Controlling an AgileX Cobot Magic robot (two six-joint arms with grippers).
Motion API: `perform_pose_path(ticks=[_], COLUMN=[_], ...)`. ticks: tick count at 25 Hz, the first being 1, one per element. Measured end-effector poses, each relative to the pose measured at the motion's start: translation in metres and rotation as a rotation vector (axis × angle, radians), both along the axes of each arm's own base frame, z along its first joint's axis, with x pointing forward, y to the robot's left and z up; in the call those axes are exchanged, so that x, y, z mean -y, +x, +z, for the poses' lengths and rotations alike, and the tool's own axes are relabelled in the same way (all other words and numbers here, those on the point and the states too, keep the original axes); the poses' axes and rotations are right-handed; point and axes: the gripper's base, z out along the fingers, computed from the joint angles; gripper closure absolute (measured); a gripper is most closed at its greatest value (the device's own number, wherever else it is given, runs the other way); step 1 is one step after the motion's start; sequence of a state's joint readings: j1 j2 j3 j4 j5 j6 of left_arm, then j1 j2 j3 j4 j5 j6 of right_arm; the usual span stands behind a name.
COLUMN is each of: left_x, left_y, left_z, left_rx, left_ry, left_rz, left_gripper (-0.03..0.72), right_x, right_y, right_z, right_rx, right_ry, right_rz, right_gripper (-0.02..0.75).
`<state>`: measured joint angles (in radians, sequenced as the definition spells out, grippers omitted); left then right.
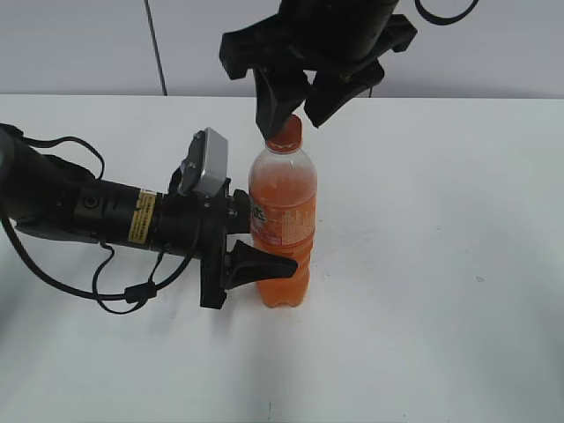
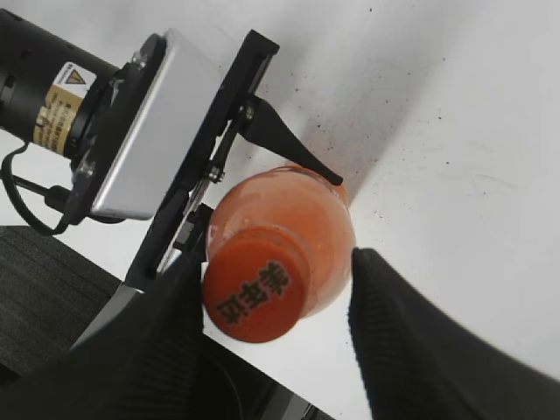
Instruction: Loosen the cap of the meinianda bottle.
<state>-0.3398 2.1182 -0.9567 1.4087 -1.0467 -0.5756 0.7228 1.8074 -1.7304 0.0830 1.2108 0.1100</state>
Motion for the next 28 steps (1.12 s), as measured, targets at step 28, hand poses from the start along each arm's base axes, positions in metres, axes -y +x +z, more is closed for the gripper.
perform_pose_path(ticks=[28], left_x=[0.0], left_y=[0.0002], left_z=[0.0], left_rx=[-0.001], left_ry=[0.0], left_rz=[0.003], left_gripper=[0.295], right_x=[-0.0022], right_y=[0.0005], right_z=[-0.0039], right_rx=[0.324], right_ry=[-0.242], right_rz=[1.062], right_gripper=[0.468])
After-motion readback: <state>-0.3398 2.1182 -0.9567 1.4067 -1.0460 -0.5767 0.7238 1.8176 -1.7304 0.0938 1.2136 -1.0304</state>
